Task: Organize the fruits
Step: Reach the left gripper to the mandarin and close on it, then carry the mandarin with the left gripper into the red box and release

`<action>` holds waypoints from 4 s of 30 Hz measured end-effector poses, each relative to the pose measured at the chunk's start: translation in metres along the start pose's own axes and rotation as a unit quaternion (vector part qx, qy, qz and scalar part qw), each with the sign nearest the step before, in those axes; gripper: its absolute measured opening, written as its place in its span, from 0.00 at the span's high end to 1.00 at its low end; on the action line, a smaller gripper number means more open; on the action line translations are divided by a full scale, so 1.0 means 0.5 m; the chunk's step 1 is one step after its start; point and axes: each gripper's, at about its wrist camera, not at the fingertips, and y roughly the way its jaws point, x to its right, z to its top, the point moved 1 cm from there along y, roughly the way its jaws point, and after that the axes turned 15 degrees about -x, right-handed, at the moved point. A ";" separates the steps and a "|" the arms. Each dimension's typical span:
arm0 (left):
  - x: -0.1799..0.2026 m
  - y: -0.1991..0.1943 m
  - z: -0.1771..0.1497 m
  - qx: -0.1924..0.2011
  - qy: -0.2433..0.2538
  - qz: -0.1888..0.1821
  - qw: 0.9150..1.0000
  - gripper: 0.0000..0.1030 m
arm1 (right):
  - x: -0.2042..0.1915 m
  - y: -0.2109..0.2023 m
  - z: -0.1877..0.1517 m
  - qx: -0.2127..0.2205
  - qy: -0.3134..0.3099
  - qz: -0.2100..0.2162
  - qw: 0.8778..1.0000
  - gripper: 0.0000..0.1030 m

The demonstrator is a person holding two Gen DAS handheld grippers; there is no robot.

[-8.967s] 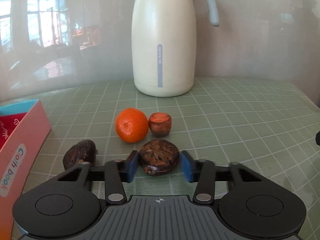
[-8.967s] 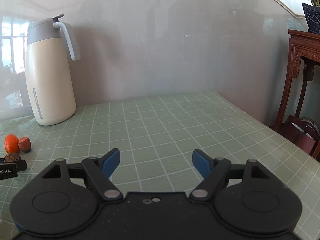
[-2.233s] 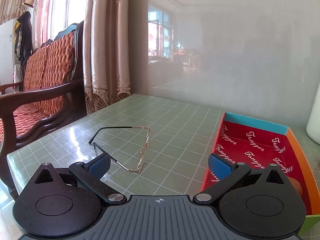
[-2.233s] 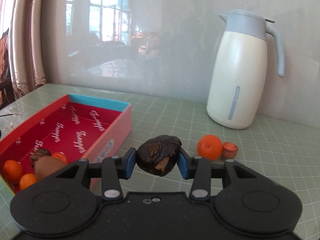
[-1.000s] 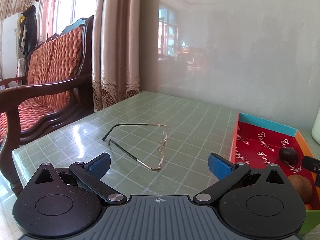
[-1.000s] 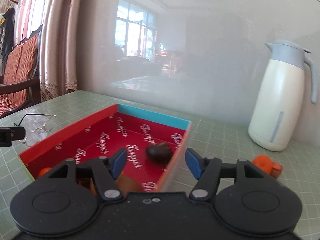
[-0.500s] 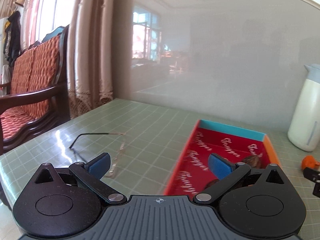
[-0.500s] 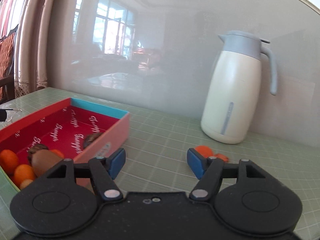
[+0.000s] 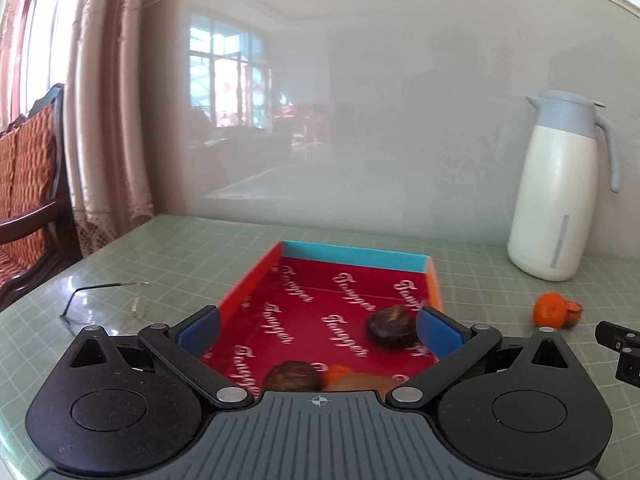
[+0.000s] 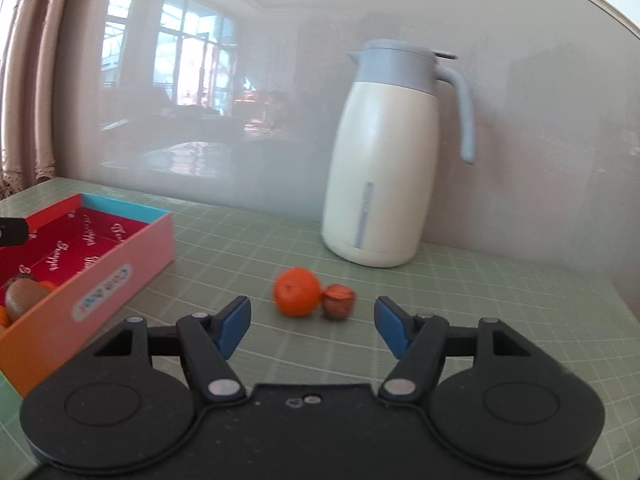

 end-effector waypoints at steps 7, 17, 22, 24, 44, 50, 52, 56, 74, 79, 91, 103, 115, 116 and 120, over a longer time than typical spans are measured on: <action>0.084 -0.002 -0.005 -0.002 0.026 -0.019 0.999 0.00 | 0.078 -0.011 -0.021 -0.006 0.026 -0.021 0.999 0.34; 0.170 0.005 -0.016 -0.001 0.055 -0.042 0.998 0.00 | 0.158 -0.015 -0.047 -0.010 0.051 -0.049 0.997 0.34; 0.222 0.014 -0.015 0.010 0.069 -0.071 0.995 0.00 | 0.213 -0.017 -0.067 -0.010 0.078 -0.077 0.994 0.34; 0.245 0.017 -0.016 0.016 0.083 -0.077 0.994 0.00 | 0.240 -0.014 -0.077 -0.015 0.092 -0.089 0.992 0.34; 0.383 0.127 -0.001 -0.046 0.097 -0.122 0.987 0.23 | 0.394 0.030 -0.101 -0.029 0.211 -0.131 0.968 0.32; 0.394 0.154 0.010 -0.064 0.089 -0.131 0.985 0.38 | 0.424 0.035 -0.102 -0.028 0.237 -0.134 0.962 0.32; 0.398 0.159 0.012 -0.066 0.089 -0.131 0.985 0.38 | 0.425 0.036 -0.099 -0.026 0.236 -0.135 0.962 0.31; 0.405 0.169 0.019 -0.067 0.081 -0.138 0.985 0.38 | 0.426 0.034 -0.099 -0.025 0.232 -0.135 0.963 0.30; 0.400 0.166 0.015 -0.084 0.071 -0.152 0.982 0.59 | 0.426 0.022 -0.099 -0.025 0.227 -0.125 0.966 0.26; 0.376 0.133 0.005 -0.084 0.074 -0.153 0.982 0.59 | 0.414 0.019 -0.092 -0.025 0.228 -0.112 0.967 0.26; 0.314 0.016 -0.025 -0.051 0.092 -0.154 0.983 0.59 | 0.355 0.015 -0.085 -0.036 0.196 -0.098 0.975 0.26; 0.217 -0.039 -0.010 -0.017 0.080 -0.128 0.988 0.59 | 0.287 0.025 -0.064 -0.043 0.169 -0.077 0.982 0.26; 0.124 -0.032 -0.006 -0.008 0.057 -0.085 0.995 0.59 | 0.227 0.038 -0.037 -0.042 0.144 -0.059 0.987 0.26; 0.114 -0.028 -0.004 -0.009 0.052 -0.082 0.995 0.59 | 0.223 0.039 -0.036 -0.042 0.142 -0.058 0.987 0.26; 0.071 -0.015 -0.003 -0.016 0.034 -0.066 0.997 0.59 | 0.204 0.043 -0.032 -0.044 0.134 -0.055 0.988 0.26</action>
